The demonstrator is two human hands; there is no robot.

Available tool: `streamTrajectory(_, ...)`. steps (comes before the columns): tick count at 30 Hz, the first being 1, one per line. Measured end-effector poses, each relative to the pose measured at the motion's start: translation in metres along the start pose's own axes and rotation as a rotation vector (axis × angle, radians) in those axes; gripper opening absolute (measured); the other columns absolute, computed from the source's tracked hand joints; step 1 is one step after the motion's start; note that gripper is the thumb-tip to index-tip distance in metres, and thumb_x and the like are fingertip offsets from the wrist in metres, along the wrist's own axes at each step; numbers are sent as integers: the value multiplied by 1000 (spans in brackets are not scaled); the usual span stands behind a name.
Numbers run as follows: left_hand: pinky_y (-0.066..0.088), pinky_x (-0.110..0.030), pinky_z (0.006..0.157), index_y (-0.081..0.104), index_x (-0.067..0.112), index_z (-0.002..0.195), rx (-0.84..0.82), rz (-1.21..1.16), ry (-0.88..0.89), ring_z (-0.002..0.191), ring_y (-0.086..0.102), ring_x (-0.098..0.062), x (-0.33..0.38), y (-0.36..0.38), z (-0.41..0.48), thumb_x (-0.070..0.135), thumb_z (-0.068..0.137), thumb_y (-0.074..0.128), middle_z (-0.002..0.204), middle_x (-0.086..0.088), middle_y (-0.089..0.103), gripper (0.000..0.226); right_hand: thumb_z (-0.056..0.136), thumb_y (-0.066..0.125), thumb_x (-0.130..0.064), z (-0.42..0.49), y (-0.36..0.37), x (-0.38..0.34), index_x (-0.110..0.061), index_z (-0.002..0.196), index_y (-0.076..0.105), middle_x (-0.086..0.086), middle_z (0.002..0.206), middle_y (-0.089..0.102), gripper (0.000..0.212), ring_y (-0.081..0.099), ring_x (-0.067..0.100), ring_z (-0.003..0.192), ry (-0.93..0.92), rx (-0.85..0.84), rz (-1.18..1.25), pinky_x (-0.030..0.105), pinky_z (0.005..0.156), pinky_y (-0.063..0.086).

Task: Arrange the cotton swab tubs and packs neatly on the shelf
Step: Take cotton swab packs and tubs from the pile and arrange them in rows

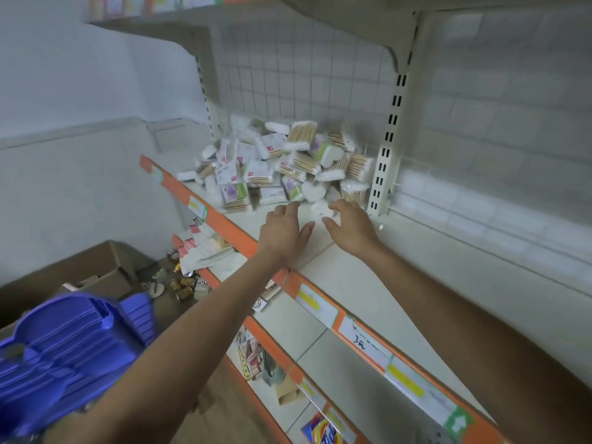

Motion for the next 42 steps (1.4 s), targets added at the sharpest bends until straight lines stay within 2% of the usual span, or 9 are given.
streamTrajectory(7,40,-43,96,39,7,137,97,-66,30,120,43,-36,-18,-7,57,34,92,56,133,-18,45,55,89,58,-22,57,-1,-4,-8,113,57,13,115,56,28,51,29,110,-18,115,-21,35,89,41)
streamTrajectory(11,37,-41,95,42,6,135,171,-101,70,118,44,-37,-23,-17,93,30,91,57,131,-20,46,52,88,60,-19,85,-1,-17,-10,116,58,10,117,59,30,56,26,108,-2,191,43,36,90,45)
streamTrajectory(16,37,-40,95,45,7,134,224,-129,101,118,44,-36,-27,-29,138,27,94,52,132,-18,47,45,88,59,-17,116,7,-37,-10,119,59,11,117,56,31,52,27,109,-40,261,-65,31,88,39)
streamTrajectory(19,39,-41,90,48,7,132,272,-95,93,113,47,-36,-32,-36,161,30,95,48,127,-18,53,43,88,59,-15,132,10,-43,-11,116,60,9,123,54,29,48,26,113,-24,399,-90,33,91,38)
streamTrajectory(24,43,-42,80,51,7,124,265,-9,71,109,48,-37,-33,-42,184,37,97,42,112,-19,60,41,86,61,-25,149,10,-40,-16,116,58,7,122,52,32,43,26,113,3,536,-274,33,93,33)
streamTrajectory(30,44,-45,85,48,3,122,201,-66,60,116,44,-40,-23,-39,200,41,97,43,104,-24,62,46,84,62,-37,160,10,-30,-15,131,45,10,127,51,55,42,27,117,102,446,-320,33,98,30)
streamTrajectory(34,42,-45,86,45,5,127,179,-102,45,117,41,-39,-20,-34,206,42,95,48,106,-21,62,50,86,62,-36,161,11,-26,-14,131,44,10,128,51,53,42,26,120,120,426,-340,32,104,22)
streamTrajectory(39,41,-39,93,38,8,136,194,-296,65,120,45,-31,-22,-36,208,34,82,70,122,-14,57,68,84,66,-30,154,9,-27,-12,126,49,9,124,54,48,44,26,118,120,473,-217,31,99,25)
streamTrajectory(42,41,-32,89,42,11,138,218,-351,132,113,50,-27,-23,-36,204,31,82,71,123,-13,53,66,82,68,-25,142,5,-26,-12,125,51,9,122,53,48,42,25,114,151,521,-118,25,88,26)
Point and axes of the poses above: each hand's wrist, its own z-axis towards the middle knuckle, its own y-axis out of the palm, x = y × z, the point moved 1 cm from there along z, towards the middle knuckle
